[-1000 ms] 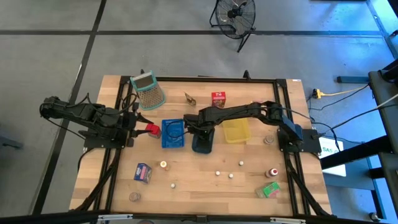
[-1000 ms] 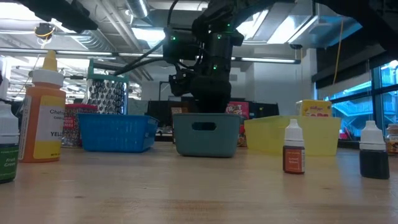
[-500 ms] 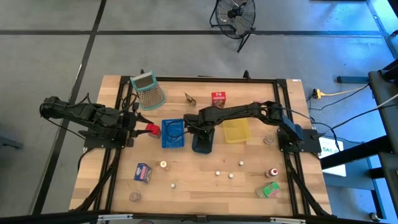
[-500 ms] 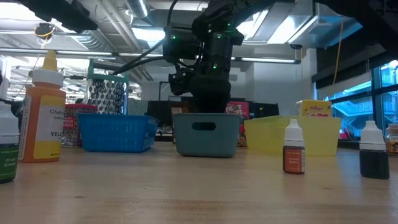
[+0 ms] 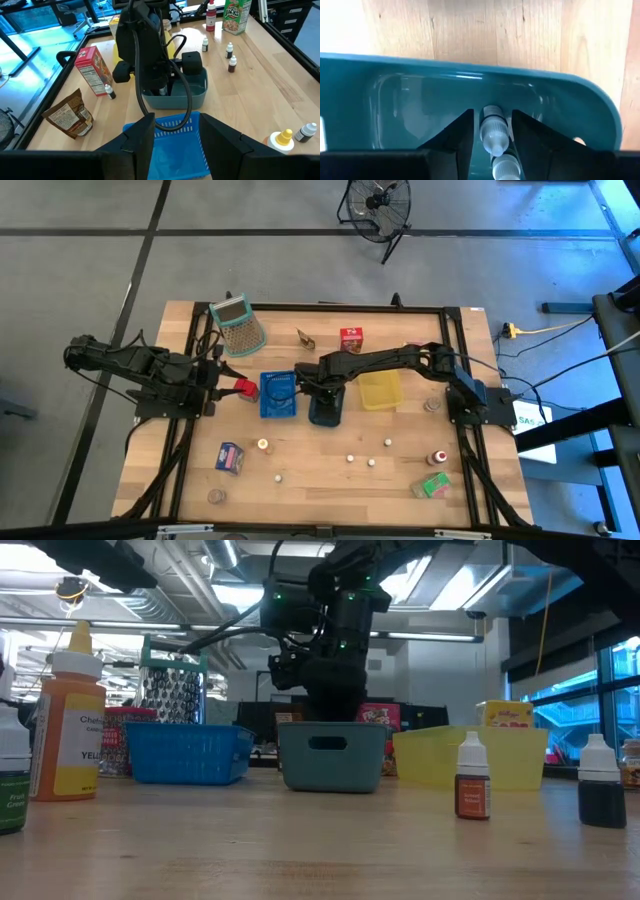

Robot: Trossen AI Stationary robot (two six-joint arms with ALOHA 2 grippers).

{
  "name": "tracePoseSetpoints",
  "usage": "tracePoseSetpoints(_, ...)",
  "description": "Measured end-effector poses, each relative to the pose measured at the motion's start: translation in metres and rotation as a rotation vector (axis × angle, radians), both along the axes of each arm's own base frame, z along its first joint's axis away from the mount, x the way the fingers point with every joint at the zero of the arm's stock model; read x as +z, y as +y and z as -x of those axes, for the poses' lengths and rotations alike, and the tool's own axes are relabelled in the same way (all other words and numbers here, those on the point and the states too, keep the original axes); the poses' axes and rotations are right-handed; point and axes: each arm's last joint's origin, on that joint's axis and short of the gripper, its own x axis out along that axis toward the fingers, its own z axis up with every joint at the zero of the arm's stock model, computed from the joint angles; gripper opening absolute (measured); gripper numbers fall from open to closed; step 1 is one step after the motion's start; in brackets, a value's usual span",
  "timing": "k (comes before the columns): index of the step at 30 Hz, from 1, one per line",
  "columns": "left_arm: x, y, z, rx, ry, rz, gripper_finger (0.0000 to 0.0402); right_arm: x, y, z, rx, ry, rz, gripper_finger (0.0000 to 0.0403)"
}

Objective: Pick & Place Kitchen Items
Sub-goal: Put the red seasoning can into the blue bin

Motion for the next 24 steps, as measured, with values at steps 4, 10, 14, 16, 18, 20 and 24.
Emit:
tracePoseSetpoints(4,0.0,0.0,0.0001,0.0,0.0,0.0,0.0149,0.0007,0.0001,-0.0013,0.001,-0.015,0.0,0.0136)
tracePoseSetpoints(10,0.0,0.0,0.0,0.0,0.0,0.0,0.0149,0.0007,0.0002,-0.0016,0.001,-0.018,0.0,0.0136)
tracePoseSetpoints(14,0.0,0.0,0.0,0.0,0.0,0.0,0.0149,0.0008,0.0003,-0.0019,0.001,-0.021,0.0,0.0136)
tracePoseSetpoints(16,0.0001,0.0,0.0,0.0,-0.001,0.0,0.0149,0.001,0.0003,-0.0026,0.001,-0.029,0.0,0.0136)
tracePoseSetpoints(18,0.0001,0.0,0.0,0.0,0.0,0.0,0.0149,0.0011,0.0005,-0.0026,0.001,-0.029,0.0,0.0136)
tracePoseSetpoints(20,0.0,0.0,0.0,0.0,0.0,0.0,0.0149,0.0011,0.0004,-0.0026,0.0,-0.029,-0.002,0.0136)
tracePoseSetpoints(24,0.0001,0.0,0.0,0.0,-0.001,0.0,0.0149,0.0012,0.0004,-0.0027,-0.002,-0.029,-0.003,0.0136)
